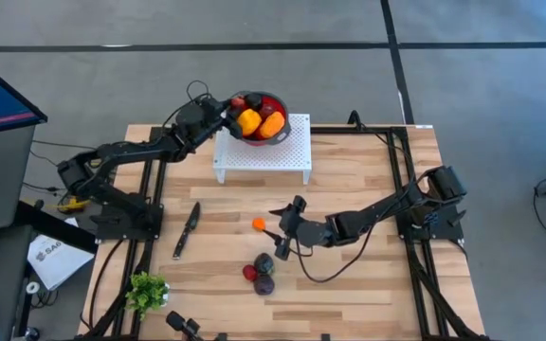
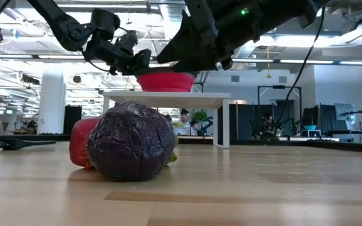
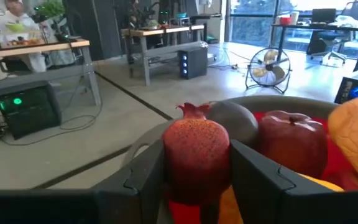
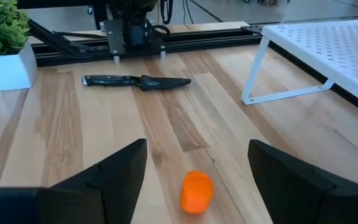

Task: Pick & Place Fruit
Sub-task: Put the right pomegranate into the red strainer bowl on the shelf, then put the orange into the red strainer bowl on the shelf

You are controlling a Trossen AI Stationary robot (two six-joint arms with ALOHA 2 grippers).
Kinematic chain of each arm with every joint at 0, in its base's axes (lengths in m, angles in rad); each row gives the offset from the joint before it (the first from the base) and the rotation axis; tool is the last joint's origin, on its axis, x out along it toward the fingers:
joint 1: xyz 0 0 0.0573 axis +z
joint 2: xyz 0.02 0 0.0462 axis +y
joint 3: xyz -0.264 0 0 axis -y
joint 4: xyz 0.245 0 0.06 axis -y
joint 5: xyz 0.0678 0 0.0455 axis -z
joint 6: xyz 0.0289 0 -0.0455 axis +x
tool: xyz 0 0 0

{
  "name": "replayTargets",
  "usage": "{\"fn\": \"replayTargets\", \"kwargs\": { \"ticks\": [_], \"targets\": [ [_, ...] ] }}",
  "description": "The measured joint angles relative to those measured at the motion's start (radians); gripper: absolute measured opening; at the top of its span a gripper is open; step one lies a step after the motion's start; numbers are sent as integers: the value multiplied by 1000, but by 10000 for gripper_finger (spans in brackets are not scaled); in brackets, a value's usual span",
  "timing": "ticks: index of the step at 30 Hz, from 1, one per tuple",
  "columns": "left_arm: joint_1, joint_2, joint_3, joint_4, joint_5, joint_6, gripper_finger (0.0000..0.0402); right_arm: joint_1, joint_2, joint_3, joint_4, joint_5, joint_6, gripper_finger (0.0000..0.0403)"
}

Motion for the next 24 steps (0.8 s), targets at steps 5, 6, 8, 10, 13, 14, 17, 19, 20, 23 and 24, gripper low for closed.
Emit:
{"fn": "replayTargets", "kwargs": {
  "ticks": [5, 6, 8, 10, 13, 14, 17, 19, 20, 23, 24],
  "targets": [
    [-6, 1, 0, 1, 0, 0, 186, -4, 0, 0, 0, -3, 6, 275],
    [-6, 1, 0, -1, 0, 0, 197, -3, 0, 0, 0, -3, 7, 275],
    [-6, 1, 0, 0, 0, -2, 221, -1, 0, 0, 0, -3, 8, 275],
    [-6, 1, 0, 0, 0, -2, 246, -1, 0, 0, 0, -3, 8, 275],
    [-6, -9, 0, -8, 0, -2, 277, -1, 0, 0, 0, -3, 8, 275],
    [-6, -19, -1, -8, 0, 0, 285, -1, 0, 0, 0, -3, 8, 275],
    [-6, -73, -1, -6, 47, 1, 299, 4, 0, 0, 1, -2, 12, 275],
    [-13, -127, -1, -9, 97, 1, 304, 6, 0, 0, 1, -3, 12, 275],
    [-23, -159, -1, -9, 116, 4, 304, 7, 0, 0, 1, -3, 12, 275],
    [-84, -256, -1, -39, 181, 76, 300, 11, 0, 0, 1, 4, 11, 275],
    [-118, -286, -1, -61, 195, 112, 297, 12, 0, 0, 1, 15, 11, 275]
  ]
}}
